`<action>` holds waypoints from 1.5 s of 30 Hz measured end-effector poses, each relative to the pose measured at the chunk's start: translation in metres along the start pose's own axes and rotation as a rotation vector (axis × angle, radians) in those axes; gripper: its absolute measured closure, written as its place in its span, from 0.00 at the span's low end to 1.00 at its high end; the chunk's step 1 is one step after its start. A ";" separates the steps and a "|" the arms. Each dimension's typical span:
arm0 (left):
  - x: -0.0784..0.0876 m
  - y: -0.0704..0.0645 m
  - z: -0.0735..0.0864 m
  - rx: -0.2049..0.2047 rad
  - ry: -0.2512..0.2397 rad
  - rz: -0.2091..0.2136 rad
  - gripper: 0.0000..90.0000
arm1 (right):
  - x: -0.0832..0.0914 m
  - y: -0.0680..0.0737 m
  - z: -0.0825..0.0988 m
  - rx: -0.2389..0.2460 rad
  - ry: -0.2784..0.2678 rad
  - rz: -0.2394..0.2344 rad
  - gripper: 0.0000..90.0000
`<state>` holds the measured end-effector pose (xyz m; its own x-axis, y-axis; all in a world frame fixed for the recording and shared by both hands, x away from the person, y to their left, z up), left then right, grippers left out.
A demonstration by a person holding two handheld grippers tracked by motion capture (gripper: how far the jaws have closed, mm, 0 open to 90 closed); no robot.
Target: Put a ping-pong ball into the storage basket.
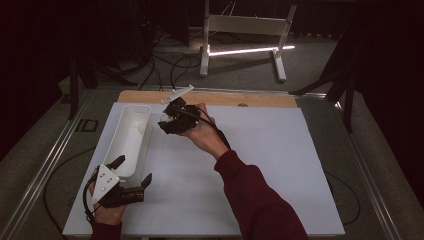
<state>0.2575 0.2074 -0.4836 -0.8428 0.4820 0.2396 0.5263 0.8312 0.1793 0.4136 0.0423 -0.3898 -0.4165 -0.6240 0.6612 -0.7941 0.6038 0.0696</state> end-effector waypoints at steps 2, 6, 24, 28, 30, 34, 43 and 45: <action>0.000 0.000 0.000 0.001 -0.001 0.000 0.00 | 0.000 0.001 -0.001 -0.002 -0.001 0.000 0.56; 0.000 0.000 0.000 0.001 -0.001 0.000 0.00 | -0.001 0.003 -0.003 -0.002 -0.005 -0.006 0.56; 0.000 0.000 0.000 0.002 -0.001 0.000 0.00 | -0.003 0.010 -0.012 0.003 -0.020 -0.027 0.56; 0.000 0.001 0.000 0.002 -0.001 0.000 0.00 | -0.005 0.012 -0.013 0.002 -0.023 -0.034 0.56; 0.000 0.001 0.000 0.003 -0.001 0.000 0.00 | -0.005 0.013 -0.013 0.005 -0.021 -0.035 0.56; 0.000 0.000 0.000 0.002 -0.001 0.001 0.00 | -0.007 0.014 -0.014 0.002 -0.023 -0.038 0.56; 0.000 0.001 0.000 0.003 -0.003 0.000 0.00 | -0.009 0.017 -0.017 0.006 -0.030 -0.042 0.56; 0.000 0.001 0.000 0.003 -0.003 -0.001 0.00 | -0.010 0.017 -0.018 0.006 -0.031 -0.041 0.56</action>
<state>0.2576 0.2084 -0.4833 -0.8435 0.4820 0.2369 0.5252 0.8325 0.1765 0.4122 0.0678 -0.3815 -0.3968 -0.6633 0.6345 -0.8136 0.5742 0.0915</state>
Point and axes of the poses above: each handheld gripper's, and its own axes: x roughly backward along the jaws, z roughly out of its underside, y roughly to its left, the point moved 4 cm from there along -x, roughly forward along the jaws, and after that the axes turned 7 degrees about -x, right-handed, at the moved point
